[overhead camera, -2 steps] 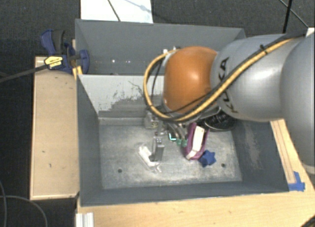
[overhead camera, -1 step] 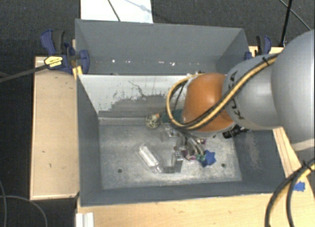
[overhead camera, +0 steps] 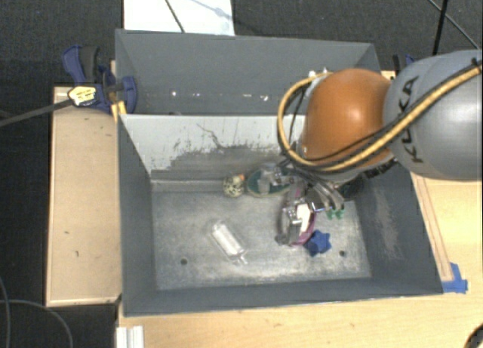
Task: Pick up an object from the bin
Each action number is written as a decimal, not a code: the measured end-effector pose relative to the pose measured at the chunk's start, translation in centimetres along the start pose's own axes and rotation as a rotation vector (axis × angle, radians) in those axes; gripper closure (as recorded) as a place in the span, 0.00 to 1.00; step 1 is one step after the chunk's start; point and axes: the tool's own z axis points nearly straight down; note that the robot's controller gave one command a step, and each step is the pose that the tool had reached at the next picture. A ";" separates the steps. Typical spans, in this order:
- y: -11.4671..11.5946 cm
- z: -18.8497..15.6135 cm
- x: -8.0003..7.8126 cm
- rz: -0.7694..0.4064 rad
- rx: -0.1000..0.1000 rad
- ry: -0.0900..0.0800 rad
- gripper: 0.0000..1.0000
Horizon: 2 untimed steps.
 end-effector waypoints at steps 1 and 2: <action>-2.5 2.0 -4.0 0.064 0.000 0.004 0.00; -1.0 -1.4 2.0 -0.232 -0.002 0.007 0.00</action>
Offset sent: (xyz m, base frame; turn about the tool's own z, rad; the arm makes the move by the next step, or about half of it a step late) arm 0.0419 -0.0172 -0.0199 0.0604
